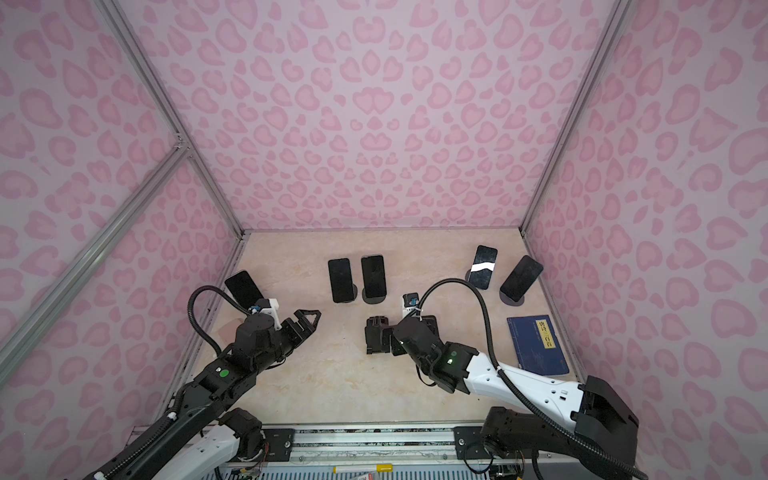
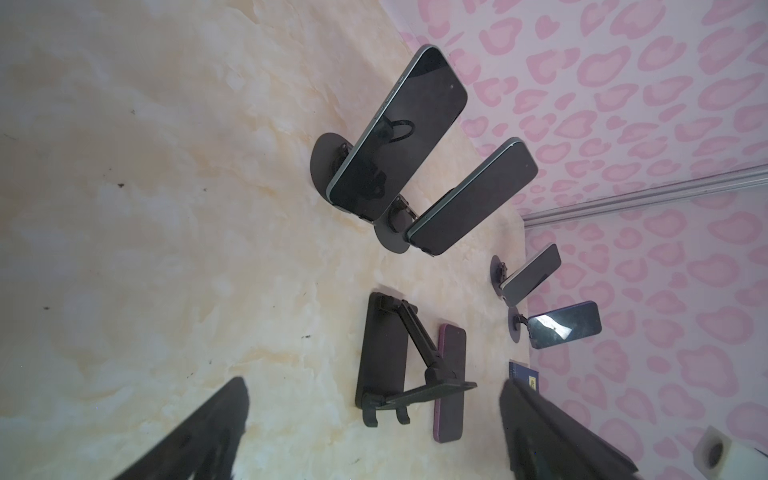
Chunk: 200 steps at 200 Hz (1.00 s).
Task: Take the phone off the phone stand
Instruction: 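Move the right gripper back over the empty black folding stand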
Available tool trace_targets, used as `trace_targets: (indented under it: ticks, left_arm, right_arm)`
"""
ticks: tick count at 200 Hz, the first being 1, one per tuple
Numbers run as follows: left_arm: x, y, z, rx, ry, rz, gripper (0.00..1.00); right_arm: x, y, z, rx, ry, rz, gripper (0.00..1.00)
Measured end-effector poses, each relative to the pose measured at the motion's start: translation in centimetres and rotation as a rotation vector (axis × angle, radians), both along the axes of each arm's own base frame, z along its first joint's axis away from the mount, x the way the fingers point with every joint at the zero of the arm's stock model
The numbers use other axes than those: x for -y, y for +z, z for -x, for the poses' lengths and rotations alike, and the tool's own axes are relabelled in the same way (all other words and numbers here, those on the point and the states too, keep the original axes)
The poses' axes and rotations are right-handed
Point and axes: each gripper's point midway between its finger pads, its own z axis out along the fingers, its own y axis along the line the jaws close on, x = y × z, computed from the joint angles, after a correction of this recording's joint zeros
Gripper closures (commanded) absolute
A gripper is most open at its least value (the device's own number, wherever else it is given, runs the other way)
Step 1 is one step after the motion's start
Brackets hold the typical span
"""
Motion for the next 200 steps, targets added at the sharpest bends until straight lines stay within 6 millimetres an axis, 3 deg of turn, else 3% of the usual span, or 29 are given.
trace_targets:
  ticks: [32, 94, 134, 169, 200]
  left_arm:
    - [0.2, -0.6, 1.0, 0.007, -0.03, 0.038, 0.02]
    - [0.2, -1.7, 1.9, 0.021, -0.048, 0.061, 0.03]
    - [-0.3, -1.6, 2.2, 0.06, -0.037, 0.062, 0.03]
    - [-0.8, -0.7, 2.0, 0.109, -0.016, 0.066, 0.02]
    - [-0.9, -0.7, 1.9, 0.114, -0.008, 0.055, 0.02]
  right_arm:
    - [-2.9, -0.9, 1.0, -0.023, 0.022, -0.008, 0.01]
    - [-6.7, -3.3, -0.4, -0.093, -0.01, 0.029, 0.01]
    - [-6.5, -4.0, -1.5, -0.1, -0.115, 0.114, 0.02]
    - [-5.8, -4.8, -0.9, -0.106, -0.139, 0.156, 0.05]
    - [-6.1, -4.5, -0.3, -0.104, -0.121, 0.159, 0.02]
